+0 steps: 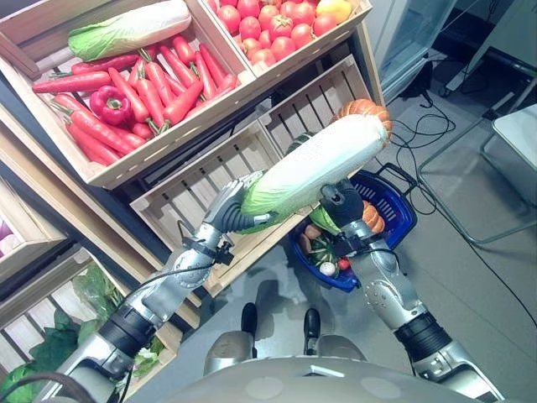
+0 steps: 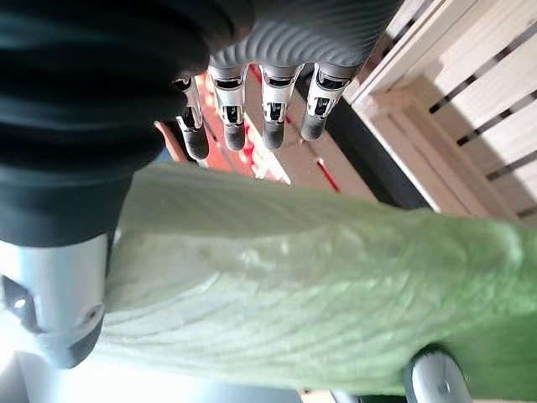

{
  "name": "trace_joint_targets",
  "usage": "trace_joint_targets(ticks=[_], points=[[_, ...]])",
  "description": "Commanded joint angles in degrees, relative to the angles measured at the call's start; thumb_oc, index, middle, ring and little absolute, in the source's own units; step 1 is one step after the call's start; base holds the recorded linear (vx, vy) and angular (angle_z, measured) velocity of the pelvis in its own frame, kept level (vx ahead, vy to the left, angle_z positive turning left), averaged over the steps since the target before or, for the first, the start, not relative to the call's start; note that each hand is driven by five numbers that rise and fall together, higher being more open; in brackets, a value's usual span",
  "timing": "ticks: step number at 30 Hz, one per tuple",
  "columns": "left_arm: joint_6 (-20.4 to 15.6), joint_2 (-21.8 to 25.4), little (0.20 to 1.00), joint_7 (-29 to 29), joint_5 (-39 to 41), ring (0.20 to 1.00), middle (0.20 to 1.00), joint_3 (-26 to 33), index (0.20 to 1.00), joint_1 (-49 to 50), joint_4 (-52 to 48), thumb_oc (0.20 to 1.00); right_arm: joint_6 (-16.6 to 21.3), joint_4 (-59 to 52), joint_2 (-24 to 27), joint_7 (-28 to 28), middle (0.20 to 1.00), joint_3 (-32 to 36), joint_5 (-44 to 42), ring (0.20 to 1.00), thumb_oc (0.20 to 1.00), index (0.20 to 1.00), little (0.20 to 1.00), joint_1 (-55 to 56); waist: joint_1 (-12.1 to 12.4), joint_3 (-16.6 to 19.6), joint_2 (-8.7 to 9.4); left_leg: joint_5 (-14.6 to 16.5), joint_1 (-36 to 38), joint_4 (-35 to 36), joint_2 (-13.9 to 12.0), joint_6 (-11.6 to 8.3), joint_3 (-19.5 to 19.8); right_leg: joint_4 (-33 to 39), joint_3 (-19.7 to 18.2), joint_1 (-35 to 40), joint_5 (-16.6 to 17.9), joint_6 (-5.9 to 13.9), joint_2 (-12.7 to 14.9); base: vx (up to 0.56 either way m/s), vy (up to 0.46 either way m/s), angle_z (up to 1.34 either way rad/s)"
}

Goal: Pick up fruits and vegetables into the basket

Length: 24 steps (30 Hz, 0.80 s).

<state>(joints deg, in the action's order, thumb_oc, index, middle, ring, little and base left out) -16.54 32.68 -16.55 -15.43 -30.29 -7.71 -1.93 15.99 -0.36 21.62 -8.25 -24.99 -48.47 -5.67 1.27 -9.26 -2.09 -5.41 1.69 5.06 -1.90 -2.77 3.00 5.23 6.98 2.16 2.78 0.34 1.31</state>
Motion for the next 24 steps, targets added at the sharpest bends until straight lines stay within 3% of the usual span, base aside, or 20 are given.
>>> trace_joint_targets(ticks=[1,20,21,22,23,24], points=[[-3.45,1.69,0.200,0.29,0.18,0.200,0.200,-1.56,0.200,-3.11,-2.72,0.200,2.85,-4.98,-1.06,-3.38,1.000,-1.45,-3.22,1.000,1.000,1.000,1.000,-0.79,-0.46,4.41,2.82,3.21,-0.83,-0.06,3.54,4.21,0.19,-0.23,-0.97,-0.53,0.96,3.52,1.92,0.00,0.000,0.00],[-0.25,3.78,0.200,3.47,-6.14,0.200,0.200,-3.45,0.200,-2.59,-2.34,0.200,6.08,-8.33,-2.88,-5.09,1.000,-1.38,-14.45,1.000,1.000,1.000,1.000,-0.63,-0.81,4.89,2.06,3.47,-1.24,-0.06,3.33,4.43,-0.63,-0.23,-1.99,-1.34,0.83,3.74,1.92,0.00,0.000,0.00],[-0.09,3.97,0.200,3.95,-6.31,0.200,0.200,-3.59,0.200,-2.56,-2.44,0.200,6.40,-8.38,-3.00,-5.18,0.831,-1.49,-14.77,0.831,0.831,0.831,0.831,-0.56,-0.80,4.89,2.00,3.48,-1.23,-0.06,3.32,4.41,-0.67,-0.23,-2.00,-1.34,0.83,3.79,1.94,0.00,0.000,0.00],[0.21,4.16,0.200,4.35,-6.48,0.200,0.200,-3.80,0.200,-2.62,-2.62,0.200,6.71,-8.52,-3.06,-5.13,0.749,-1.67,-15.13,0.749,0.749,0.749,0.749,-0.54,-0.83,4.91,1.97,3.51,-1.22,-0.06,3.29,4.41,-0.69,-0.23,-2.01,-1.34,0.82,3.84,1.99,0.00,0.000,0.00],[0.30,4.19,0.200,4.55,-6.65,0.200,0.200,-3.89,0.200,-2.59,-2.60,0.200,6.87,-8.64,-3.08,-5.10,0.520,-1.75,-15.36,0.520,0.520,0.520,0.520,-0.53,-0.84,4.91,1.97,3.52,-1.21,-0.06,3.29,4.42,-0.70,-0.23,-2.02,-1.34,0.82,3.86,2.00,0.00,0.000,0.00],[0.69,4.29,0.200,4.96,-6.86,0.200,0.200,-4.13,0.200,-2.63,-2.54,0.200,7.18,-8.69,-3.26,-5.47,0.200,-1.78,-15.77,0.200,0.200,0.200,0.200,-0.50,-0.88,4.95,1.94,3.54,-1.24,-0.06,3.28,4.43,-0.74,-0.23,-2.04,-1.38,0.81,3.89,2.03,0.00,0.000,0.00]])
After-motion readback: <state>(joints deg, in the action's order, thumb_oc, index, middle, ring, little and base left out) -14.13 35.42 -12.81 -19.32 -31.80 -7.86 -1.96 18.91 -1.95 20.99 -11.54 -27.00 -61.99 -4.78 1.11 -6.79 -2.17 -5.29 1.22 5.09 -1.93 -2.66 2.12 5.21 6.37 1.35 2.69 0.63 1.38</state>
